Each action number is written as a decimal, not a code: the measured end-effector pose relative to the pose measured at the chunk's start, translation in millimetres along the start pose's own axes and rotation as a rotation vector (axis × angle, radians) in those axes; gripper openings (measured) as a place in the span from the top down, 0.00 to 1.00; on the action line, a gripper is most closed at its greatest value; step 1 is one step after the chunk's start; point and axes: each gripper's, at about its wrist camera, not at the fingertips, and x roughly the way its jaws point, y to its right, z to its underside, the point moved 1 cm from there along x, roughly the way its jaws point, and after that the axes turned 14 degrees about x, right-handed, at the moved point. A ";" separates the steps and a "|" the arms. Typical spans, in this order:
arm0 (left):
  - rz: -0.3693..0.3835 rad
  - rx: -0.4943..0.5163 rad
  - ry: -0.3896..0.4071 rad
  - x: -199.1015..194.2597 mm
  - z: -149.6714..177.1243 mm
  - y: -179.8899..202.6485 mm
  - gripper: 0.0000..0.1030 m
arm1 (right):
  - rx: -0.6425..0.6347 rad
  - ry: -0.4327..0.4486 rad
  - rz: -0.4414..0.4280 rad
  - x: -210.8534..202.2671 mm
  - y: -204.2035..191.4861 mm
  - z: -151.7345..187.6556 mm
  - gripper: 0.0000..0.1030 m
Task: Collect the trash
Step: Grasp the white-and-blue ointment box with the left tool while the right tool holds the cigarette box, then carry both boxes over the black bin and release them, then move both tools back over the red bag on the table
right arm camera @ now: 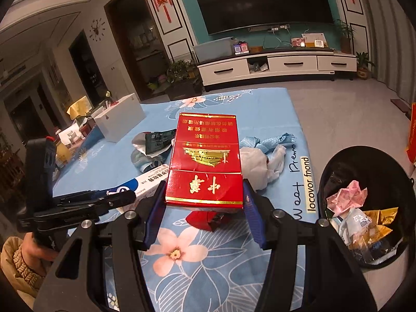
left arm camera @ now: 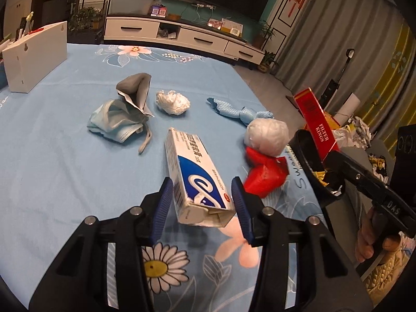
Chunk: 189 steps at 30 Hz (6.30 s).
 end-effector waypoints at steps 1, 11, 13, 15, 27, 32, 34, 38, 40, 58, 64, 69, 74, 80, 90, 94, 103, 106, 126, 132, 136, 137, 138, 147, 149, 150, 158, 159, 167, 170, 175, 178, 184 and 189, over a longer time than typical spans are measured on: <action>0.013 0.003 0.005 -2.8 -0.8 0.1 0.95 | 0.000 0.004 0.001 -2.3 -0.1 -0.5 0.46; -0.003 -0.003 -0.047 8.3 6.8 0.5 0.22 | 0.015 0.016 0.000 -13.0 1.2 1.9 0.45; -0.006 0.017 -0.056 15.7 7.0 3.8 0.27 | 0.016 0.015 0.003 -13.5 2.0 2.4 0.45; -0.007 0.063 -0.089 29.2 3.4 10.3 0.27 | 0.022 0.014 0.008 -12.9 3.1 2.2 0.45; -0.036 0.120 -0.082 36.7 -4.7 13.9 0.57 | 0.051 0.047 0.030 -22.9 15.1 -3.5 0.45; -0.001 0.093 0.006 -0.1 -19.9 16.9 0.57 | 0.072 0.090 0.049 -36.8 26.6 -8.4 0.45; 0.028 0.105 0.026 -7.6 -27.1 27.7 0.57 | 0.086 0.111 0.064 -44.6 34.4 -9.8 0.45; 0.082 0.156 0.051 -13.4 -42.7 55.7 0.57 | 0.119 0.156 0.099 -61.5 55.2 -11.8 0.45; 0.110 0.187 0.056 -10.3 -51.7 74.4 0.57 | 0.142 0.183 0.125 -71.5 69.3 -13.5 0.45; 0.320 0.399 -0.073 104.3 -96.4 231.7 0.56 | 0.394 0.177 0.301 -76.6 187.3 5.3 0.45; 0.344 0.338 -0.129 146.0 -100.8 238.5 0.30 | 0.470 0.134 0.301 -60.8 206.0 11.5 0.34; 0.327 0.322 -0.136 139.9 -92.2 221.1 0.26 | 0.501 0.156 0.294 -72.8 209.5 15.4 0.34; 0.309 0.289 -0.106 102.6 -66.9 194.2 0.20 | 0.493 0.175 0.279 -85.8 199.0 13.0 0.34; 0.209 0.193 -0.071 43.7 -30.8 125.7 0.14 | 0.430 0.140 0.237 -81.8 164.8 9.1 0.34; -0.004 -0.108 -0.059 -26.8 23.7 -9.4 0.11 | 0.279 0.022 0.176 -56.6 83.3 16.1 0.34; -0.038 -0.172 -0.026 -51.0 42.7 -34.6 0.09 | 0.218 -0.012 0.164 -49.7 55.6 18.1 0.34; -0.073 -0.198 0.048 -88.2 75.4 -42.6 0.07 | 0.082 -0.078 0.169 -24.3 -11.0 22.5 0.30; -0.067 -0.210 0.045 -90.7 87.9 -47.7 0.06 | 0.058 -0.092 0.165 -16.4 -26.4 21.9 0.30; -0.007 -0.300 0.034 -79.7 105.5 -71.4 0.06 | 0.025 -0.135 0.210 11.1 -51.3 23.2 0.30; -0.002 -0.307 0.040 -79.1 103.0 -72.3 0.06 | 0.050 -0.145 0.219 16.7 -43.6 22.4 0.29; -0.004 -0.299 0.048 -80.0 100.3 -71.8 0.06 | 0.055 -0.154 0.221 21.3 -40.5 23.6 0.29; -0.004 -0.296 0.046 -79.1 99.8 -71.5 0.06 | 0.056 -0.157 0.222 22.3 -40.2 24.0 0.30; -0.005 -0.295 0.043 -78.0 99.8 -71.5 0.06 | 0.058 -0.161 0.223 24.1 -39.6 24.6 0.29; -0.005 -0.297 0.028 -70.3 98.5 -74.5 0.06 | 0.077 -0.182 0.235 36.2 -33.0 25.3 0.29; -0.007 -0.295 0.026 -69.5 98.1 -75.2 0.06 | 0.081 -0.186 0.238 38.2 -31.4 25.4 0.29; -0.008 -0.295 0.025 -68.5 98.1 -75.8 0.06 | 0.084 -0.189 0.239 39.8 -30.5 25.9 0.29; -0.003 -0.292 0.009 -61.2 96.7 -76.6 0.05 | 0.110 -0.198 0.247 45.6 -23.9 26.9 0.23; -0.003 -0.291 0.008 -60.8 96.5 -75.9 0.05 | 0.112 -0.200 0.249 46.4 -23.2 27.2 0.22; -0.007 -0.290 0.011 -60.2 94.7 -74.8 0.03 | 0.158 -0.208 0.252 50.2 -13.7 28.6 0.17; -0.010 -0.296 0.010 -58.6 94.2 -76.4 0.03 | 0.168 -0.212 0.251 52.1 -11.6 28.6 0.17; -0.009 -0.284 0.010 -56.6 90.7 -75.3 0.03 | 0.172 -0.216 0.244 56.1 -11.7 28.8 0.17; -0.009 -0.277 0.012 -54.9 86.9 -75.4 0.03 | 0.163 -0.215 0.237 59.1 -14.3 29.5 0.17; -0.005 -0.267 0.001 -48.9 83.1 -73.4 0.03 | 0.160 -0.207 0.247 68.5 -12.9 27.0 0.17; -0.005 -0.260 -0.017 -42.6 81.5 -71.8 0.03 | 0.156 -0.189 0.269 84.1 -11.9 21.9 0.17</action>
